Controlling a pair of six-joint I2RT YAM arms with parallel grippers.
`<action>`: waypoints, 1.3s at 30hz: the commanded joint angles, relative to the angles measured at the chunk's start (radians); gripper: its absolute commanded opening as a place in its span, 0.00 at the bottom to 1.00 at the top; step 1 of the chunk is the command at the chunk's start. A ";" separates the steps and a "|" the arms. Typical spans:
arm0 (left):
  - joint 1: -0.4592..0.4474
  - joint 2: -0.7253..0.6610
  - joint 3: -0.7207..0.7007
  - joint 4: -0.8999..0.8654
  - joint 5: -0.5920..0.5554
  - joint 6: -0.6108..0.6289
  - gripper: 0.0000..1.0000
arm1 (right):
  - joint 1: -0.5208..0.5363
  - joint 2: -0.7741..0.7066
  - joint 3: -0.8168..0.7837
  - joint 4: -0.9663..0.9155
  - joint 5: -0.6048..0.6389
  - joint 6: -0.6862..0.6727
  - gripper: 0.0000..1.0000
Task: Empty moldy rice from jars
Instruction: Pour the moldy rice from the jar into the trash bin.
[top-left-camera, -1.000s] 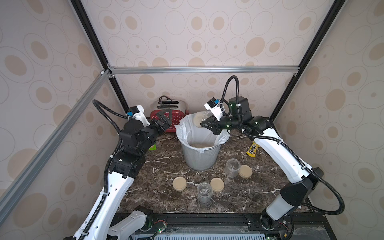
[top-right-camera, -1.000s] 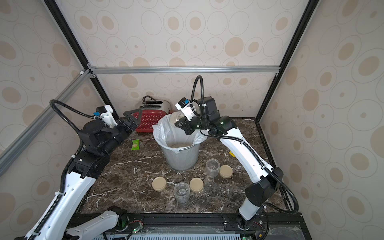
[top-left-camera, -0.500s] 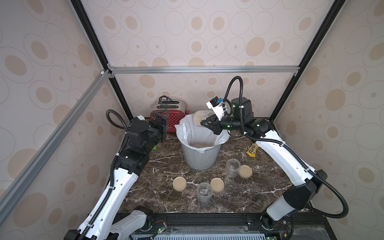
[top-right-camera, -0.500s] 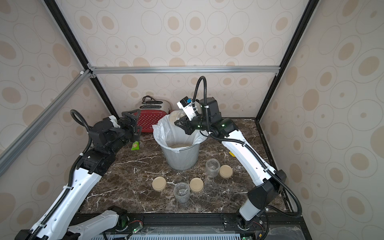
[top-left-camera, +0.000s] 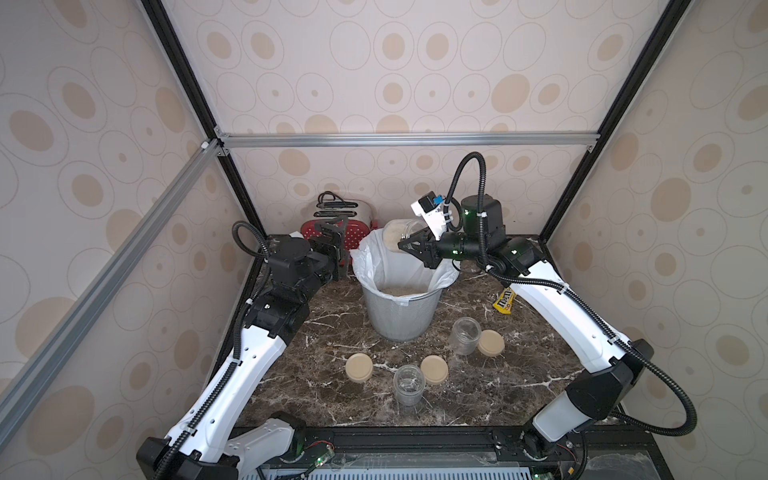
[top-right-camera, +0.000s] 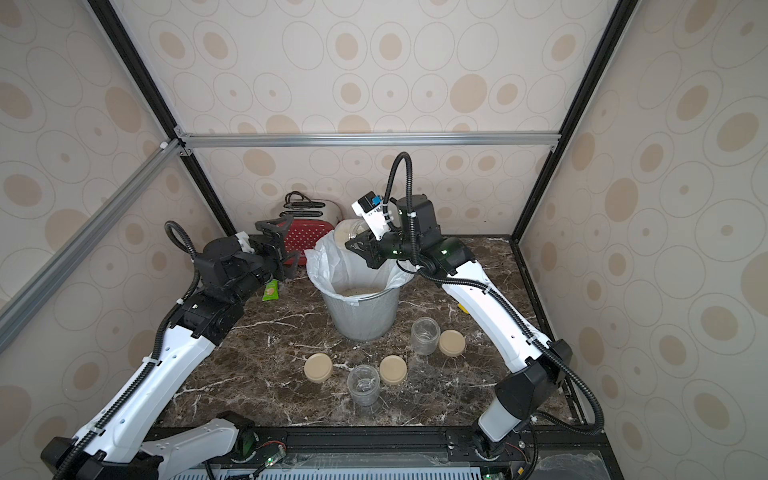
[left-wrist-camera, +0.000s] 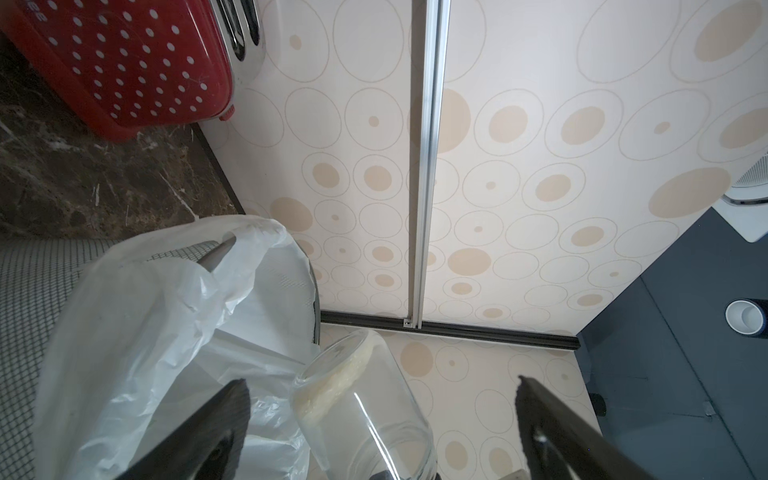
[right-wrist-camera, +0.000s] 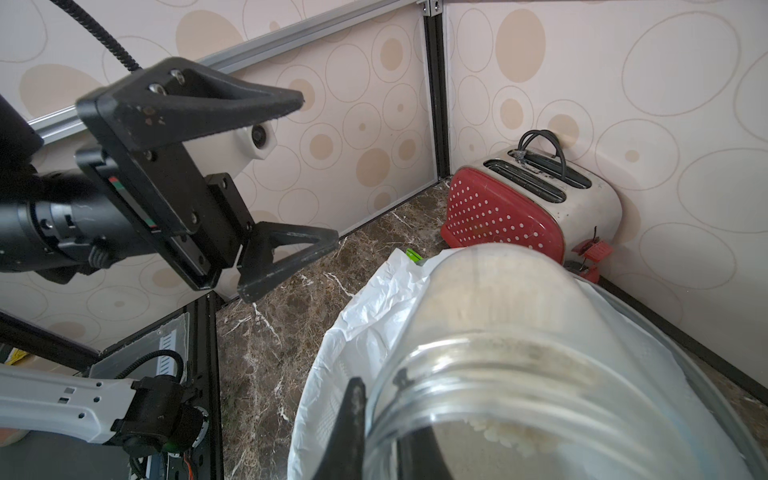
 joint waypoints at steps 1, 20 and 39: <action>-0.028 0.019 0.018 0.058 -0.011 -0.064 0.99 | 0.013 -0.030 0.021 0.119 -0.011 -0.010 0.00; -0.061 0.089 0.011 0.154 0.012 -0.163 0.99 | 0.024 -0.036 -0.008 0.148 -0.007 0.010 0.00; -0.127 0.204 0.072 0.226 0.053 -0.221 0.99 | 0.027 -0.054 -0.051 0.296 -0.045 0.078 0.00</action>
